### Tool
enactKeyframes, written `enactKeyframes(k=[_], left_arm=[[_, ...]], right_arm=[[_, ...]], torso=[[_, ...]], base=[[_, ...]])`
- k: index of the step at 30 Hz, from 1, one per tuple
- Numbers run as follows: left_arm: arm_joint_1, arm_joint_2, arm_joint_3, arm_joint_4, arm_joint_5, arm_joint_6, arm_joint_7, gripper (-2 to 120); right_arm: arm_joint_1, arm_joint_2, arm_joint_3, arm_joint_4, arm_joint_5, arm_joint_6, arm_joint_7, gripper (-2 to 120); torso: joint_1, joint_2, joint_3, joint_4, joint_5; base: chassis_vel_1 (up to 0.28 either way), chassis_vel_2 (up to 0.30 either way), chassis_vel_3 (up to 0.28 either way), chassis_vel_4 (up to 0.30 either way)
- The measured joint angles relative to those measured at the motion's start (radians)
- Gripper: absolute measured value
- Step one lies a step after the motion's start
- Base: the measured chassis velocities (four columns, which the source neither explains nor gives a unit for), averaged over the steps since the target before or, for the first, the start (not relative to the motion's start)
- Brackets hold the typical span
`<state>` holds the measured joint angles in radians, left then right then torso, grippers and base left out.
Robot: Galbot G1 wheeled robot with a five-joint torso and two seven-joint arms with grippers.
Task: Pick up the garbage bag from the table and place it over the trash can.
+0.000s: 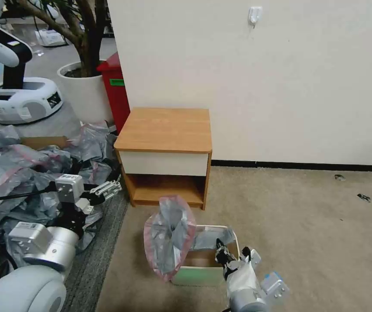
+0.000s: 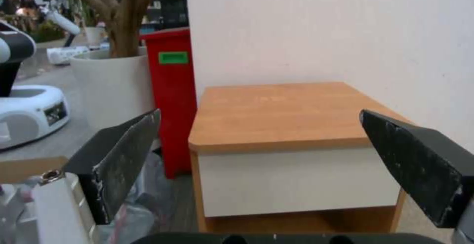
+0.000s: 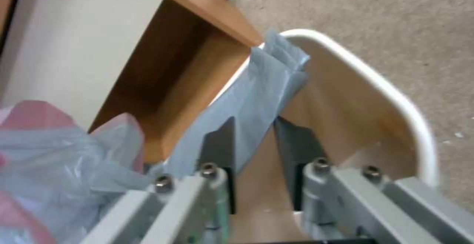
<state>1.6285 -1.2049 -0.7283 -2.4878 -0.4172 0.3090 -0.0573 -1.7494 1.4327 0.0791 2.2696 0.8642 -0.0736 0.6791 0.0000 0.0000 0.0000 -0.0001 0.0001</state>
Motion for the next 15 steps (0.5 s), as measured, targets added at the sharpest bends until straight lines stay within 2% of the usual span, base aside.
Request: enactKeyframes(k=[3, 4, 7, 9, 11, 13, 15], left_arm=[[0.0, 0.004, -0.002, 0.003, 0.0, 0.0, 0.001, 100], [0.0, 0.004, -0.002, 0.003, 0.0, 0.0, 0.001, 100], [-0.002, 0.011, -0.005, 0.009, 0.0, 0.0, 0.003, 100], [-0.002, 0.012, -0.005, 0.011, 0.0, 0.0, 0.004, 100], [-0.002, 0.014, -0.005, 0.013, 0.0, 0.0, 0.009, 100], [-0.002, 0.014, -0.005, 0.013, 0.0, 0.0, 0.01, 100], [0.002, 0.012, -0.001, 0.013, 0.003, 0.001, 0.01, 100]], right_arm=[[-0.001, -0.012, 0.0, 0.023, -0.002, -0.001, 0.02, 39], [-0.001, -0.012, 0.0, 0.023, -0.002, -0.001, 0.02, 39], [-0.005, -0.046, 0.0, 0.042, 0.002, -0.018, 0.004, 53], [-0.005, -0.055, 0.0, 0.045, 0.005, -0.023, -0.004, 56], [-0.004, -0.076, 0.023, 0.063, 0.027, -0.038, -0.017, 68], [-0.004, -0.078, 0.034, 0.069, 0.032, -0.045, -0.018, 71], [0.0, -0.079, 0.072, 0.082, 0.044, -0.066, -0.029, 82]], torso=[[0.0, 0.0, 0.0, 0.0001, 0.0], [0.0, 0.0, 0.0, 0.0001, 0.0], [0.0, 0.0, 0.0, 0.0001, -0.0001], [0.0, 0.0, 0.0, 0.0, 0.0], [0.0, 0.0, 0.0, 0.0001, 0.0], [0.0, 0.0, 0.0, 0.0001, -0.0001], [0.0, 0.0, 0.0, 0.0, 0.0]], base=[[0.0, 0.0, 0.0, 0.0], [0.0, 0.0, 0.0, 0.0], [0.0, 0.0, 0.0, 0.0], [0.0, 0.0, 0.0, 0.0], [0.0, 0.0, 0.0, 0.0], [0.0, 0.0, 0.0, 0.0], [0.0, 0.0, 0.0, 0.0]])
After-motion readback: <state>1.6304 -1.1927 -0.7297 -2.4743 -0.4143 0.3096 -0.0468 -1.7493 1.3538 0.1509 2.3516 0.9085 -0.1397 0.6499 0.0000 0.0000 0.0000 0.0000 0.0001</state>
